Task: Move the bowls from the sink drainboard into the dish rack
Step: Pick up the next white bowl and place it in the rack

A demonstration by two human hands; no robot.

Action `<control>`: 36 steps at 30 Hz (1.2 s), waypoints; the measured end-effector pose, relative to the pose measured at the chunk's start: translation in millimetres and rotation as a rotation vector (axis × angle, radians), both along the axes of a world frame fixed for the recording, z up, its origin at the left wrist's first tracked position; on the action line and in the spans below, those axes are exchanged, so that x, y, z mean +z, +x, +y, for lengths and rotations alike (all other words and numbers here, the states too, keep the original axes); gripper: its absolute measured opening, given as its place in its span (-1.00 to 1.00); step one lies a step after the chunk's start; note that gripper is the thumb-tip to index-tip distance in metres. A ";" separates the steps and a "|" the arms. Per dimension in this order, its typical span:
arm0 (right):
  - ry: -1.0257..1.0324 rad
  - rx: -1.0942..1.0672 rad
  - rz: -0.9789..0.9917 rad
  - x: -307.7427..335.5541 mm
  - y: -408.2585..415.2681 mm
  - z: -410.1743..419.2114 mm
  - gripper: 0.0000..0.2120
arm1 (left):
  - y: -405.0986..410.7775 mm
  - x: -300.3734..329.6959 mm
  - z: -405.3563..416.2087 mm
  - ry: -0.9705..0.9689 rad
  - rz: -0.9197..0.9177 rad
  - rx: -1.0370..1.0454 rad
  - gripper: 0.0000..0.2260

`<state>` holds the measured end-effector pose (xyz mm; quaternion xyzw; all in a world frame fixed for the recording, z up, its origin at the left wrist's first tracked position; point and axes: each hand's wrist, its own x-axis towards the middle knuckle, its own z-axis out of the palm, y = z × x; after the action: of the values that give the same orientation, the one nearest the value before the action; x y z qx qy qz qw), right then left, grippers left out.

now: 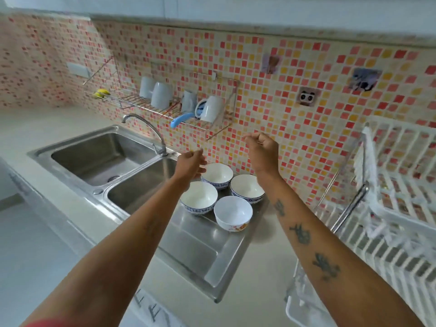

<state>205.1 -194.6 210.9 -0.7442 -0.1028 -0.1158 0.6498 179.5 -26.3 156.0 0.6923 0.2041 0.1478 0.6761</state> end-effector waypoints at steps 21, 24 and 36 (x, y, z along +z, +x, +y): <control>-0.130 -0.181 0.798 -235.5 85.1 -1.7 -0.62 | 48.0 -202.9 -57.9 -0.482 0.354 0.083 -0.60; -0.096 -0.224 0.789 -241.1 79.9 3.2 -0.62 | 54.6 -203.4 -60.3 -0.482 0.363 0.090 -0.56; 0.110 -0.238 0.798 -222.7 71.8 -5.6 -0.59 | 51.6 -182.2 -71.3 -0.681 0.364 0.102 -0.54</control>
<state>276.9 -200.1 -11.7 -0.7015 0.2501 0.1018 0.6595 231.1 -97.6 -26.2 0.4324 0.3923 -0.0205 0.8116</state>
